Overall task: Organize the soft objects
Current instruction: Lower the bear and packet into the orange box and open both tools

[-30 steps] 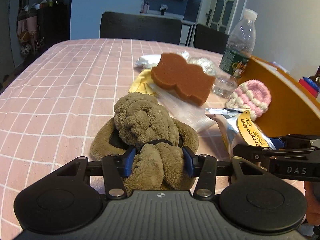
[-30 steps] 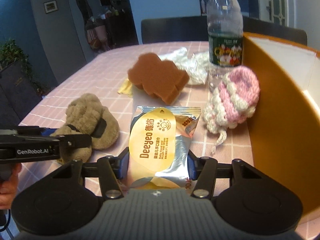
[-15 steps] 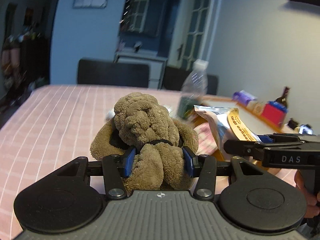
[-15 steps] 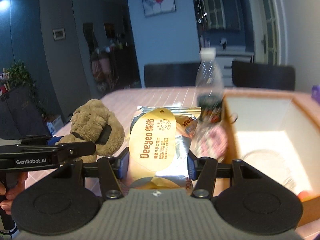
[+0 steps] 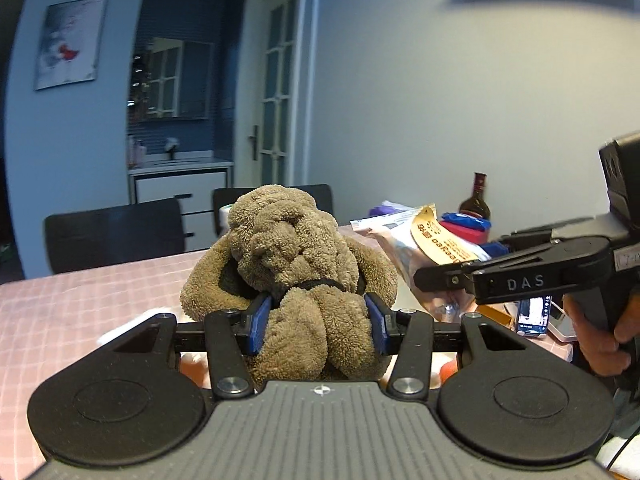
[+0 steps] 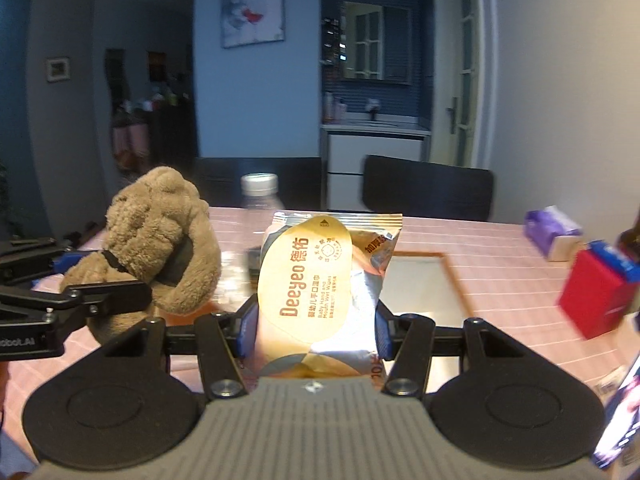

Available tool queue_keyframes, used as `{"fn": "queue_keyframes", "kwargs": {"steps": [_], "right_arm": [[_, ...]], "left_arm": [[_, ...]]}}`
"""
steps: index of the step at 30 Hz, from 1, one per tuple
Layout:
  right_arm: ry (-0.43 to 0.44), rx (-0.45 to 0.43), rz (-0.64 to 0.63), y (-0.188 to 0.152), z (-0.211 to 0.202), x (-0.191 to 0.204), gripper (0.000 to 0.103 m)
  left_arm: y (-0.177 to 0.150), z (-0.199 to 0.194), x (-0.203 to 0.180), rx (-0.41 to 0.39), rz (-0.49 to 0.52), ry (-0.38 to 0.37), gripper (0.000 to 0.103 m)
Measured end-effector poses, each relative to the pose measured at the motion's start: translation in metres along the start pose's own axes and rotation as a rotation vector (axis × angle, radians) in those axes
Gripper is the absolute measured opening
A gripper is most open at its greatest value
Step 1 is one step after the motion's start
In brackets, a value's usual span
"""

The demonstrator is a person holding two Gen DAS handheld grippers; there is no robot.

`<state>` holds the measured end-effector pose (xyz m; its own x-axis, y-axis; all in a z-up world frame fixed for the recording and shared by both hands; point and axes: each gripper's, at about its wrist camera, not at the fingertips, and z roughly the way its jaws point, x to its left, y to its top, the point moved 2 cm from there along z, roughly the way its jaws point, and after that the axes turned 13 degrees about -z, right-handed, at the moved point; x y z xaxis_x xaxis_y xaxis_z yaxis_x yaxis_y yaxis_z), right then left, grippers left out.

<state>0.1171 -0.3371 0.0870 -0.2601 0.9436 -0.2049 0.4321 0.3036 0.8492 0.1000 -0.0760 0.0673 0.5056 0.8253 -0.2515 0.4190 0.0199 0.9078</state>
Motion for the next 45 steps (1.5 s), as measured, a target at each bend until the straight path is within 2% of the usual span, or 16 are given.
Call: {"fn": "queue_keyframes", "kwargs": {"steps": [5,8,11,16,20,28,36,38,40,45], "right_arm": [[0.004,0.095,0.003,0.005,0.037,-0.038,0.054],[0.000,0.169,-0.052,0.003,0.070,-0.046,0.054],[-0.027,0.240,-0.089,-0.006,0.105,-0.053,0.054],[-0.013,0.316,-0.075,-0.031,0.149,-0.064,0.054],[0.005,0.360,-0.044,-0.041,0.171,-0.073,0.054],[0.009,0.398,-0.020,-0.048,0.177,-0.081,0.055],[-0.019,0.404,-0.070,-0.047,0.185,-0.081,0.055],[-0.017,0.405,-0.077,-0.048,0.187,-0.081,0.055],[-0.017,0.404,-0.080,-0.048,0.188,-0.081,0.055],[-0.012,0.409,-0.093,-0.048,0.186,-0.078,0.059]], "left_arm": [[0.008,0.047,-0.024,0.062,0.085,0.013,0.056],[0.007,0.080,-0.036,0.123,0.149,0.043,0.056],[-0.002,0.111,-0.044,0.183,0.230,0.087,0.056],[-0.024,0.148,-0.045,0.278,0.323,0.138,0.056],[-0.035,0.159,-0.046,0.295,0.424,0.161,0.056],[-0.045,0.186,-0.053,0.334,0.508,0.146,0.056],[-0.052,0.214,-0.047,0.393,0.509,0.180,0.057],[-0.054,0.215,-0.047,0.400,0.513,0.184,0.058],[-0.055,0.217,-0.048,0.406,0.521,0.179,0.065],[-0.058,0.210,-0.052,0.381,0.574,0.190,0.067]]}}
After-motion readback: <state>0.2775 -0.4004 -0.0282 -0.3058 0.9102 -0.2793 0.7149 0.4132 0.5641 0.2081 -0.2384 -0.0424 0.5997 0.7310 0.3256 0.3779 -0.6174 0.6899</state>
